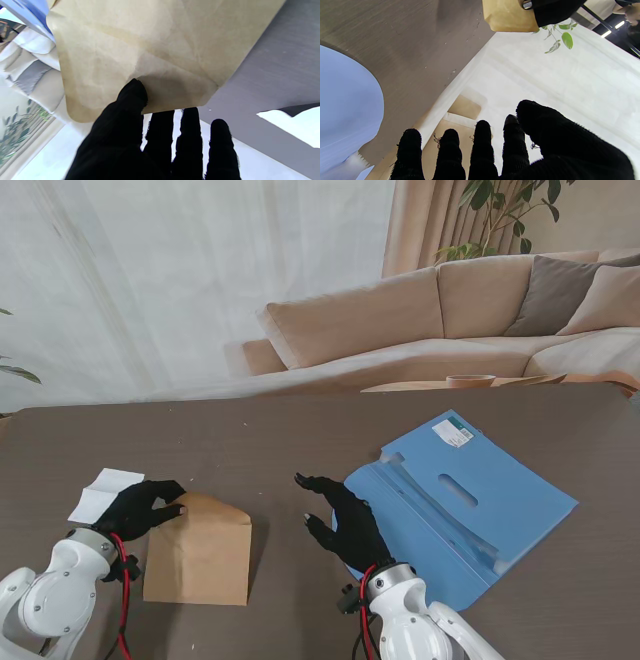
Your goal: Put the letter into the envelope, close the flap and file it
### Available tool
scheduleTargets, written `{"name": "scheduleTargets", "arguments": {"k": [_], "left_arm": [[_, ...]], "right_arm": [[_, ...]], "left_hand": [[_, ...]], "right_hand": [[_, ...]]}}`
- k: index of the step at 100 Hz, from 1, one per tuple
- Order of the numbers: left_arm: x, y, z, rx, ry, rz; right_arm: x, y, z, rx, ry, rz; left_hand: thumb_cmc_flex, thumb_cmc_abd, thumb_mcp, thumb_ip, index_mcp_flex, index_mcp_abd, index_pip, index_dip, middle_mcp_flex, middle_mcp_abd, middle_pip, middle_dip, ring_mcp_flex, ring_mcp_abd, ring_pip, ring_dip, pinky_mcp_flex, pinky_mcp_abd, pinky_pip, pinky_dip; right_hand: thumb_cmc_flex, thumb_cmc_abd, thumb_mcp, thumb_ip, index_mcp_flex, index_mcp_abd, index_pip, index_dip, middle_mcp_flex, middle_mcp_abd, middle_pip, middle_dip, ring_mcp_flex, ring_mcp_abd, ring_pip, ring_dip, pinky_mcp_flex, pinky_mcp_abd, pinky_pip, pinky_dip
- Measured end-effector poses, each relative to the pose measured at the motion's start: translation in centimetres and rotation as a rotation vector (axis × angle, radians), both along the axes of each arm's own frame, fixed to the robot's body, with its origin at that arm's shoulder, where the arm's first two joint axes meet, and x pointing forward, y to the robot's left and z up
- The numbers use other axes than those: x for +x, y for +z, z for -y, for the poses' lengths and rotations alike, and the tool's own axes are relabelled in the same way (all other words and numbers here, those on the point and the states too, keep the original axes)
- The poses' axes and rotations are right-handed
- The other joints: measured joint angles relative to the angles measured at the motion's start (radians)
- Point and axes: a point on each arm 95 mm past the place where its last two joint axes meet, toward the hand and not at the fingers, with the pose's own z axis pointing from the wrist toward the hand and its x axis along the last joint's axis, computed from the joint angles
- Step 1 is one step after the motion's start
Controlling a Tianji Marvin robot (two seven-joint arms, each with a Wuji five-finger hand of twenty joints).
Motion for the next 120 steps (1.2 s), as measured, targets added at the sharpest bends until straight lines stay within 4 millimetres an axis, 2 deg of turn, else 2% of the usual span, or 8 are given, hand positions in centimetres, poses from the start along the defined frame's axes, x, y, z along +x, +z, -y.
{"name": "scheduleTargets", "arguments": {"k": [11, 24, 29, 40, 60, 81, 106, 120], "left_arm": [[-0.6, 0.9, 0.2, -0.016, -0.040, 0.029], [-1.1, 1.8, 0.7, -0.050, -0.086, 0.040], [-1.1, 2.2, 0.9, -0.060, -0.102, 0.046], [-1.2, 2.8, 1.4, -0.074, -0.123, 0.054], [-1.2, 3.9, 2.7, -0.103, -0.164, 0.062], [-1.0, 4.3, 3.9, -0.116, -0.193, 0.071], [-1.0, 4.5, 4.6, -0.135, -0.203, 0.070], [-1.0, 4.6, 4.9, -0.144, -0.208, 0.069]], "right_arm": [[0.2, -0.1, -0.1, -0.012, 0.001, 0.016], [0.8, -0.1, -0.4, -0.029, 0.011, 0.037], [1.3, 0.0, -0.5, -0.040, 0.021, 0.045], [2.3, 0.3, -1.2, -0.058, 0.068, 0.045], [3.7, 1.0, -2.6, -0.091, 0.157, 0.066], [4.7, 1.1, -3.8, -0.145, 0.216, 0.093], [5.3, 0.4, -4.7, -0.117, 0.227, 0.075], [5.7, 0.3, -5.1, -0.079, 0.219, 0.067]], "left_hand": [[0.000, 0.000, -0.005, 0.000, 0.000, 0.000, 0.000, 0.011, 0.032, 0.013, 0.061, -0.011, 0.022, 0.021, 0.136, 0.006, -0.002, 0.015, 0.155, 0.026], [0.001, 0.000, -0.015, 0.000, 0.000, 0.000, 0.000, 0.023, 0.036, 0.015, 0.122, -0.012, 0.041, 0.034, 0.233, 0.007, -0.048, 0.018, 0.423, -0.023], [0.001, 0.000, -0.017, 0.000, 0.000, 0.000, 0.000, 0.024, 0.036, 0.025, 0.139, -0.012, 0.049, 0.036, 0.256, 0.012, -0.053, 0.018, 0.475, -0.039], [0.001, 0.000, -0.021, 0.000, 0.000, 0.000, 0.000, 0.033, 0.036, 0.034, 0.163, -0.001, 0.057, 0.046, 0.292, 0.030, -0.054, 0.020, 0.549, -0.065], [0.001, 0.000, -0.027, 0.000, 0.000, 0.000, 0.000, 0.037, 0.037, 0.039, 0.176, 0.001, 0.074, 0.049, 0.313, 0.034, -0.054, 0.021, 0.587, -0.078], [0.001, 0.000, -0.029, 0.000, 0.000, 0.000, 0.000, 0.046, 0.046, 0.040, 0.188, 0.001, 0.074, 0.055, 0.323, 0.034, -0.054, 0.025, 0.597, -0.090], [0.001, 0.000, -0.029, -0.001, 0.000, 0.000, 0.000, 0.048, 0.046, 0.040, 0.191, 0.001, 0.075, 0.055, 0.325, 0.035, -0.054, 0.040, 0.609, -0.091], [0.001, 0.000, -0.029, -0.001, 0.000, 0.000, 0.000, 0.049, 0.046, 0.041, 0.192, 0.002, 0.075, 0.055, 0.325, 0.039, -0.054, 0.040, 0.614, -0.092]], "right_hand": [[-0.005, -0.036, 0.000, -0.004, 0.039, 0.029, 0.039, 0.002, 0.061, 0.024, 0.043, 0.018, 0.049, 0.008, 0.054, 0.031, 0.041, 0.024, 0.091, 0.022], [-0.045, -0.099, -0.028, -0.139, 0.123, 0.116, 0.126, 0.102, 0.123, 0.076, 0.228, 0.111, 0.124, 0.074, 0.266, 0.171, 0.122, 0.061, 0.294, 0.109], [-0.042, -0.120, -0.020, -0.151, 0.142, 0.140, 0.145, 0.130, 0.144, 0.091, 0.275, 0.147, 0.143, 0.088, 0.324, 0.204, 0.135, 0.063, 0.346, 0.129], [-0.042, -0.123, -0.020, -0.160, 0.151, 0.143, 0.149, 0.151, 0.144, 0.108, 0.274, 0.154, 0.149, 0.099, 0.357, 0.216, 0.142, 0.071, 0.373, 0.131], [-0.066, -0.171, -0.043, -0.185, 0.077, 0.143, 0.031, 0.110, 0.107, 0.113, 0.145, 0.075, 0.147, 0.099, 0.266, 0.176, 0.128, 0.072, 0.370, 0.117], [-0.067, -0.195, -0.053, -0.185, 0.039, 0.156, 0.007, 0.089, 0.093, 0.120, 0.145, 0.072, 0.147, 0.099, 0.246, 0.165, 0.136, 0.072, 0.370, 0.108], [-0.024, -0.195, 0.092, -0.190, 0.369, 0.165, 0.116, 0.088, 0.319, 0.150, 0.172, 0.075, 0.303, 0.145, 0.333, 0.185, 0.239, 0.101, 0.467, 0.120], [0.095, -0.269, 0.178, -0.232, 0.491, 0.112, 0.347, -0.076, 0.509, 0.152, 0.182, 0.086, 0.432, 0.162, 0.384, 0.204, 0.309, 0.123, 0.540, 0.119]]}}
